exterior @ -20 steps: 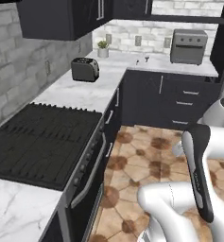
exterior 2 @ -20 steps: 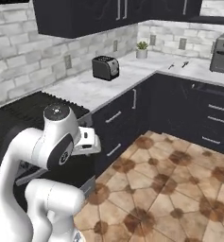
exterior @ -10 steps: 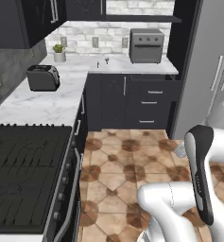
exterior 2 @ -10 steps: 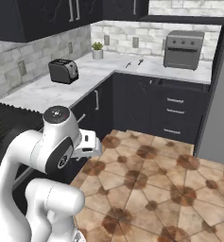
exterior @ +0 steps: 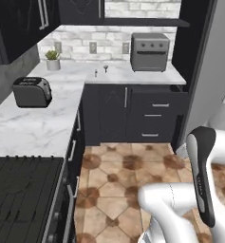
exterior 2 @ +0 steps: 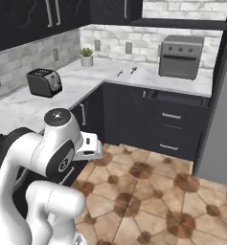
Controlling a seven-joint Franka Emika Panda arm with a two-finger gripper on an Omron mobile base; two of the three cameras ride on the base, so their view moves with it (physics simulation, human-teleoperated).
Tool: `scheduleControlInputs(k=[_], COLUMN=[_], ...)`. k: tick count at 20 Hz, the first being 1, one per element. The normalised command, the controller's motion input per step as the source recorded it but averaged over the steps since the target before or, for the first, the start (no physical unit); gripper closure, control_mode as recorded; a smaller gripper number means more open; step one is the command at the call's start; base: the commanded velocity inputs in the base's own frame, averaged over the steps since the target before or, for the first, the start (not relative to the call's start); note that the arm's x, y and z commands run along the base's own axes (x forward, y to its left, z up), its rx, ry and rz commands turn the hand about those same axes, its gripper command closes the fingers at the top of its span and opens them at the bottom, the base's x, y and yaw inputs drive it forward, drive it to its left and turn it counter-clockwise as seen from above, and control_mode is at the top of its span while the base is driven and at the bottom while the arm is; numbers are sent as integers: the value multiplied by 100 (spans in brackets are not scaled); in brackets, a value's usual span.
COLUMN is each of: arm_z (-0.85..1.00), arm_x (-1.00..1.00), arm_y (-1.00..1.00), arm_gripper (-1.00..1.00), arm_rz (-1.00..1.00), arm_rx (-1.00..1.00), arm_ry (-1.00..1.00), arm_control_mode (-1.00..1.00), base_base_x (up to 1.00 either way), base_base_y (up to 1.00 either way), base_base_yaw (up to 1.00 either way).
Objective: Organize the utensils by type. Pick up the wooden spoons from the counter and place them in the open cabinet. Then pick up the metallic utensils from the counter and place them in the open drawer.
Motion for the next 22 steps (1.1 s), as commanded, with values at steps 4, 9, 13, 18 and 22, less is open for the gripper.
scheduleControlInputs(k=[4, 9, 13, 18, 22], arm_z=[0, 0, 0, 0, 0], arm_x=[0, 0, 0, 0, 0], arm_y=[0, 0, 0, 0, 0], arm_gripper=[-100, -100, -100, -100, -100], arm_rz=[0, 0, 0, 0, 0], arm_rx=[0, 0, 0, 0, 0], arm_ry=[0, 0, 0, 0, 0], arm_control_mode=[100, 100, 100, 100, 100], base_base_x=[96, 92, 83, 73, 65], base_base_y=[-9, -8, -1, 0, 13], base_base_yaw=[0, 0, 0, 0, 0])
